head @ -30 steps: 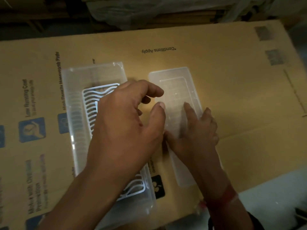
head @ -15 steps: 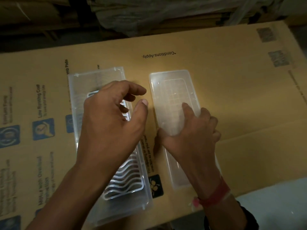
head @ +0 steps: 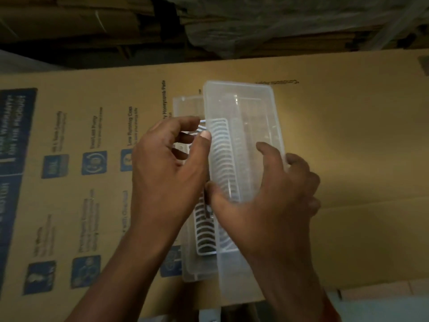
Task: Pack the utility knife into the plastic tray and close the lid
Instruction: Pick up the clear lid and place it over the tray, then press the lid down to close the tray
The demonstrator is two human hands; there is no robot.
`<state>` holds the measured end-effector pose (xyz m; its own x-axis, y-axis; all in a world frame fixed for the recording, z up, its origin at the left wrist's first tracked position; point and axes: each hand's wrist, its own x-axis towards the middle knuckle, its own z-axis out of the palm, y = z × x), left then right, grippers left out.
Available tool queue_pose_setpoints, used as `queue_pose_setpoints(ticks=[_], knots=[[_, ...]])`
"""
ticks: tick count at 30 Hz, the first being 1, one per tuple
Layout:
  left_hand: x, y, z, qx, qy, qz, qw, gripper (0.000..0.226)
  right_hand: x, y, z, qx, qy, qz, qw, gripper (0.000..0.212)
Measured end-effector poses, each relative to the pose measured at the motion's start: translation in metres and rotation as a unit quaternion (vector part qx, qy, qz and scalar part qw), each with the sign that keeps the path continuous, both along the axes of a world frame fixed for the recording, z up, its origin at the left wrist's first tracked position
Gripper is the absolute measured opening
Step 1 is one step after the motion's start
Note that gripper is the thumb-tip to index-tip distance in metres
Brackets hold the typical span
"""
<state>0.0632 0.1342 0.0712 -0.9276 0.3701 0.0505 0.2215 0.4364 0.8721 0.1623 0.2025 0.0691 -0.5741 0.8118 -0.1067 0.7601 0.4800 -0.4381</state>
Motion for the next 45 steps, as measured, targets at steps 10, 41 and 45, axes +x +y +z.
queue_pose_setpoints(ticks=[10, 41, 45], knots=[[-0.01, -0.02, -0.012, -0.013, -0.015, 0.026, 0.999, 0.032, -0.025, -0.038, -0.022, 0.014, 0.016, 0.009, 1.0, 0.092], [-0.013, -0.024, -0.038, -0.046, 0.03, -0.011, 0.998, 0.048, -0.028, -0.045, -0.029, 0.011, 0.006, 0.002, 1.0, 0.087], [-0.01, -0.029, -0.041, -0.041, 0.031, -0.018, 0.999, 0.045, -0.024, -0.045, -0.029, 0.011, 0.018, 0.01, 1.0, 0.084]])
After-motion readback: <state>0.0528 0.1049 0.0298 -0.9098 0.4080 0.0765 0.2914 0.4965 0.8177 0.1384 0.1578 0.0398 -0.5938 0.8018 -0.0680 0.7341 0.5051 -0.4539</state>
